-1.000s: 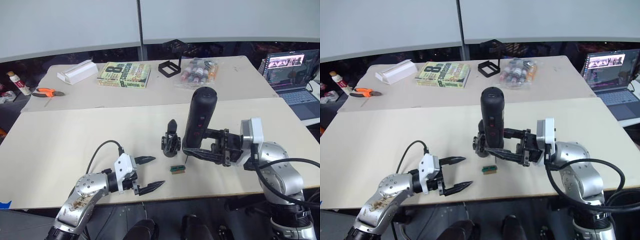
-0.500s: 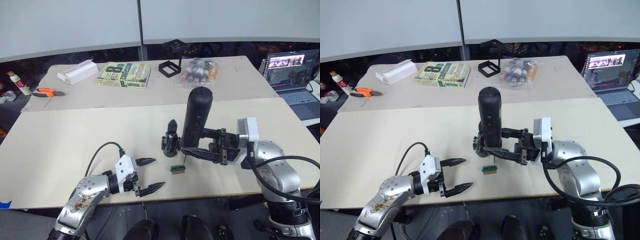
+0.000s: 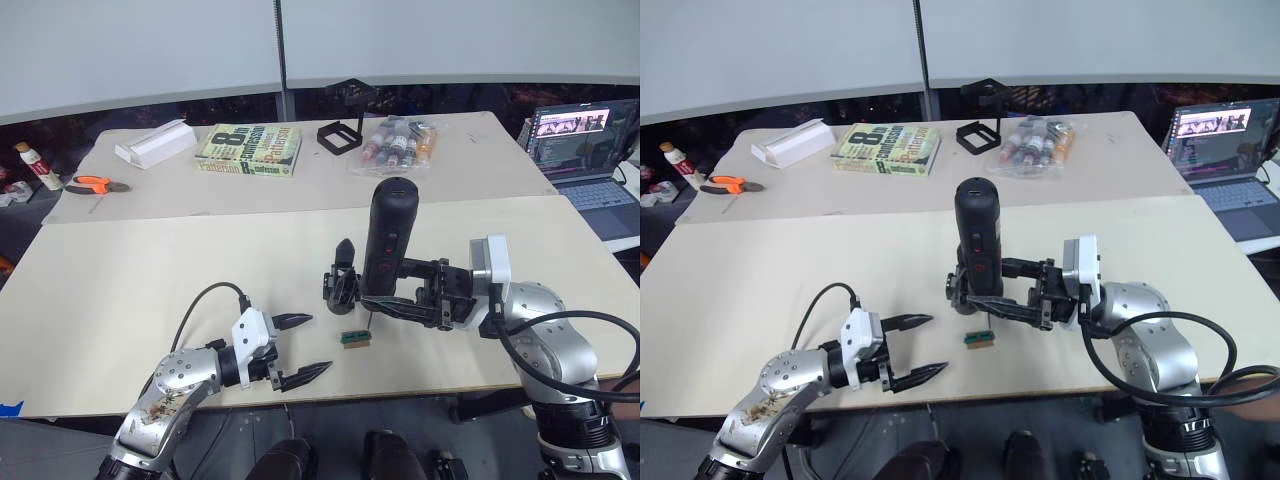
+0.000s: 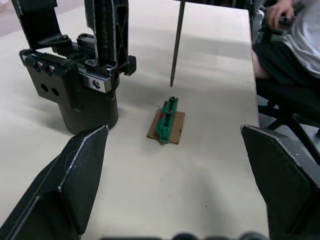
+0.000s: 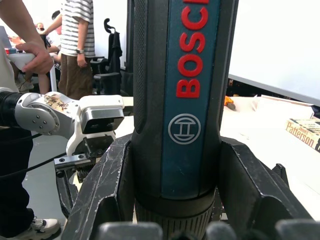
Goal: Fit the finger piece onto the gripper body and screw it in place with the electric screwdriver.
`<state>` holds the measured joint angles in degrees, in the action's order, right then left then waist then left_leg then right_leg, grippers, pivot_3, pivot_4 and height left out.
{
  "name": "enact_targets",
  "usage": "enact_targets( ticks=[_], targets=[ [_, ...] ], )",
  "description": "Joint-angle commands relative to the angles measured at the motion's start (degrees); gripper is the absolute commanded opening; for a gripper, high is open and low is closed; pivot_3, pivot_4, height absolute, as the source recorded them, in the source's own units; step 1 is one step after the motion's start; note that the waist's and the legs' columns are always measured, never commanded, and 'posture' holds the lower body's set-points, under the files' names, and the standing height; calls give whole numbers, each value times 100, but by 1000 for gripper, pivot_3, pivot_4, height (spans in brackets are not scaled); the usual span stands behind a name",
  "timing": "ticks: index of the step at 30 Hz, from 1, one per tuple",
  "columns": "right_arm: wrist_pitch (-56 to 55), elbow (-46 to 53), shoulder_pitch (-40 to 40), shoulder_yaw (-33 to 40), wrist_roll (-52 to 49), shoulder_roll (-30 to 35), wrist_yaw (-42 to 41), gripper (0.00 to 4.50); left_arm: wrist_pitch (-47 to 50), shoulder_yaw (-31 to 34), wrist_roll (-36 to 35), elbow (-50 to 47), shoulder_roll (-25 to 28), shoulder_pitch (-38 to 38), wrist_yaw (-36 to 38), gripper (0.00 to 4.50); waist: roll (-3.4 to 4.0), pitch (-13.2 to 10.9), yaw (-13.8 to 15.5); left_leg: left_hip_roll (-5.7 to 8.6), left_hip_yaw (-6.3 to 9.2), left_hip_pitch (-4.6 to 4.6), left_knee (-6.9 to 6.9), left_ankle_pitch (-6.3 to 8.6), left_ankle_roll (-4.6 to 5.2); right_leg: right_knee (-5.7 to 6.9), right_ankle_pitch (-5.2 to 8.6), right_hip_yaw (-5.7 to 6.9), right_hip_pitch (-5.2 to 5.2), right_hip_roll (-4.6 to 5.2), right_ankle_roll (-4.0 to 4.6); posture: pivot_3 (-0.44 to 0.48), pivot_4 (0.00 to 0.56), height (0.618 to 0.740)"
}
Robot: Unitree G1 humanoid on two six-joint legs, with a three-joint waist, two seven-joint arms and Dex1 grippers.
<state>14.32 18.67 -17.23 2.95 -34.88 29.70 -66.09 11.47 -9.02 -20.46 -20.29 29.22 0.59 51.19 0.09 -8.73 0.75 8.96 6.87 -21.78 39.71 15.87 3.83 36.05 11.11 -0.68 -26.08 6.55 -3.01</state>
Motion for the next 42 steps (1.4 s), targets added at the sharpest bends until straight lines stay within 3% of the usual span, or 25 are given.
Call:
enact_targets(
  ticks=[1,16,42],
  targets=[
    [-218,192,-9,67,-100,25,-28,1928,12,-59,-38,-110,-34,-55,-2,4500,0,0,0,0,0,0,0,0,0,0,0,0,0,0,0,0,150,740],
    [-279,77,17,77,-74,59,-162,1928,-24,-610,355,611,-251,-522,66,4500,0,0,0,0,0,0,1,0,0,1,0,0,0,0,-1,0,150,740],
    [-485,-64,6,-81,92,-80,-57,1928,-49,-613,435,659,-407,-485,12,4500,0,0,1,1,0,0,2,0,0,1,-1,-1,0,1,-1,0,150,740]
  ],
)
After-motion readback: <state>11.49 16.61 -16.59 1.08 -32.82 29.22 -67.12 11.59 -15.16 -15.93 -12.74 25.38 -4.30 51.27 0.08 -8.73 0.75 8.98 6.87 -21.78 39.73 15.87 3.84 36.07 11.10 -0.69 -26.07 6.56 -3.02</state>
